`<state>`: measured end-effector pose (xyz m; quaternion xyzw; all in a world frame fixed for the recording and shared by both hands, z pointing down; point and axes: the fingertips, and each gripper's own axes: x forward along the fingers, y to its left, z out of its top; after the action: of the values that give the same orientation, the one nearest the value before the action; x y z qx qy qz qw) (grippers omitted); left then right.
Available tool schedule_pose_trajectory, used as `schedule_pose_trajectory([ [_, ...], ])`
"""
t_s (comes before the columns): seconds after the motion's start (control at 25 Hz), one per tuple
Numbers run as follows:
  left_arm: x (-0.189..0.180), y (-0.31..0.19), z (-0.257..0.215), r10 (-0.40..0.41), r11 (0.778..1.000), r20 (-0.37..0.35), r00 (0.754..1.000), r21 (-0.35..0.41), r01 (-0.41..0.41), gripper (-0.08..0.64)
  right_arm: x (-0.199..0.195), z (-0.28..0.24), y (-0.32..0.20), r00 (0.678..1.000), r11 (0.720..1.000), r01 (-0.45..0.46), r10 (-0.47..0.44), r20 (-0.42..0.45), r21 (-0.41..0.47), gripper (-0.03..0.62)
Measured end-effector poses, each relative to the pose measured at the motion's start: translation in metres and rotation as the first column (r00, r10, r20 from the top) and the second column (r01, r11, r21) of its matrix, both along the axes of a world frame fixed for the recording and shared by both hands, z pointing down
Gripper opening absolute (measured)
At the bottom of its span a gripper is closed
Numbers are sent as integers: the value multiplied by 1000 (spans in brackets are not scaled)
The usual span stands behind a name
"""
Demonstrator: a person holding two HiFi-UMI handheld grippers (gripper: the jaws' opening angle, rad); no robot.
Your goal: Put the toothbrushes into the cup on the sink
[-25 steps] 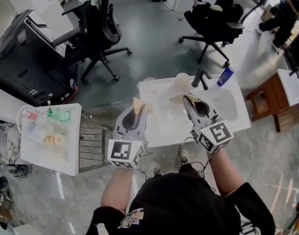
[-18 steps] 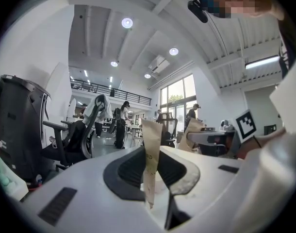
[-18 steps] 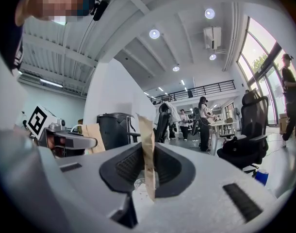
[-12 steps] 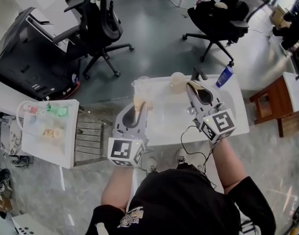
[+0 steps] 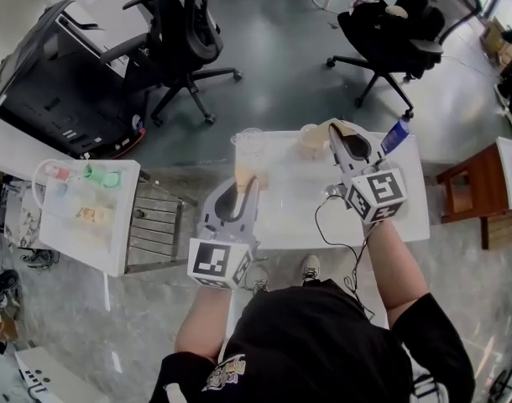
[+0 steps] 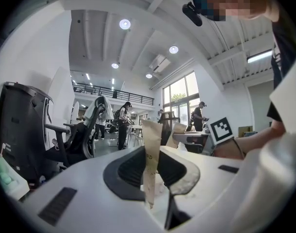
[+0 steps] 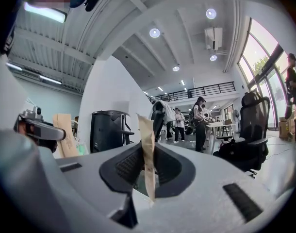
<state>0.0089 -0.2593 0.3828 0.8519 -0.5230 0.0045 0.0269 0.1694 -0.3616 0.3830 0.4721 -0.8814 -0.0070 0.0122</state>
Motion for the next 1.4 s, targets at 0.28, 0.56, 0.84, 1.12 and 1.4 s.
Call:
schedule_pose_trajectory([
  [0.28,5,1,11,-17,1000,-4,1000,-26,17,57,-5,32,-38,999,999,-13,12,-39,-43,60],
  [0.56,0,0,16,-50,996,3,999,-69,50,57,-12,86,-70,995,991,-38,26,-96,-128,60],
  [0.84,-14,1,27,-75,992,1,997,-98,75,57,-17,138,-84,989,974,-71,41,-142,-215,61],
  [1.12,-26,3,35,-95,989,4,995,-111,95,57,-20,174,-87,985,957,-89,44,-165,-277,62],
  [1.4,-36,8,36,-112,986,7,994,-127,112,57,-23,188,-85,989,946,-87,43,-145,-311,100],
])
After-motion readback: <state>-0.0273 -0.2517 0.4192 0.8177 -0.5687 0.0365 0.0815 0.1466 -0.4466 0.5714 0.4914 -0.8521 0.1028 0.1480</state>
